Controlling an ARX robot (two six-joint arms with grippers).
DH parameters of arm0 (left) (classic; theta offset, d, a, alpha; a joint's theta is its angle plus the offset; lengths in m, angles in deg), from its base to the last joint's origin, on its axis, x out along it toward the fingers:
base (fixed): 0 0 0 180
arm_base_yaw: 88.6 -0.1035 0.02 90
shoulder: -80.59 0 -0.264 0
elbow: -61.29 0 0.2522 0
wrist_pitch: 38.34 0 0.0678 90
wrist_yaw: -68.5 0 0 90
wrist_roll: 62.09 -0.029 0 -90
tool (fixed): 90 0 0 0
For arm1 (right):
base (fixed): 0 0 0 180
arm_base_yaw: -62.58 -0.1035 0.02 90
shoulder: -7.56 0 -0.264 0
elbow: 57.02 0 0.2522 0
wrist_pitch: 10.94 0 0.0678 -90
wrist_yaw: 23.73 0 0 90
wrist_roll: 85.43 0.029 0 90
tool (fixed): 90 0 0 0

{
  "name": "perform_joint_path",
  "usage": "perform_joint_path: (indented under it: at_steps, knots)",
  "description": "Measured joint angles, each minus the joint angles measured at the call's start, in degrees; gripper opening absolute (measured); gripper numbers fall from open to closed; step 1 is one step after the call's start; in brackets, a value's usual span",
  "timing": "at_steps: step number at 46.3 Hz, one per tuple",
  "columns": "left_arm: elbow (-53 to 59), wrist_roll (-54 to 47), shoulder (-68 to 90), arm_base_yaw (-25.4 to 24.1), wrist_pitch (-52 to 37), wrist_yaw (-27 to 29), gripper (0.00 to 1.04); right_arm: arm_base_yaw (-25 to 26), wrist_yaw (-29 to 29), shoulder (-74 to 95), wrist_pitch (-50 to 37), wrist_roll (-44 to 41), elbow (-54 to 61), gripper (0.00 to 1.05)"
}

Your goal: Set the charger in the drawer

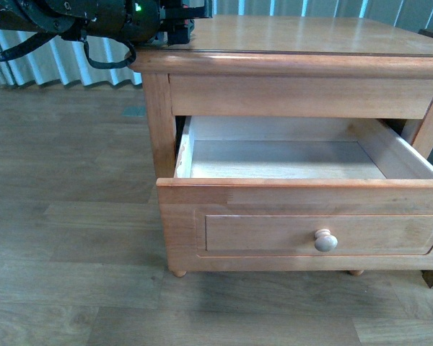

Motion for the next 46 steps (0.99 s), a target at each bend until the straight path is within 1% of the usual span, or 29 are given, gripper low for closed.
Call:
perform_joint_path:
  at_steps: [11, 21, 34, 46]
  knots:
    - [7.3, 2.0, -6.0, 1.6, -3.6, 0.1, 0.32, 0.0, 0.0, 0.0, 0.0, 0.0, 0.0, 0.96]
    - [14.5, 1.9, -14.2, 5.2, -5.0, -0.3, 0.32, 0.0, 0.0, 0.0, 0.0, 0.0, 0.0, 0.96]
    - [23.7, 0.0, -21.5, 11.3, -5.1, -1.8, 0.32, 0.0, 0.0, 0.0, 0.0, 0.0, 0.0, 0.96]
    - [26.9, -0.7, -22.2, 14.3, -3.2, -2.4, 0.32, 0.0, 0.0, 0.0, 0.0, 0.0, 0.0, 0.96]
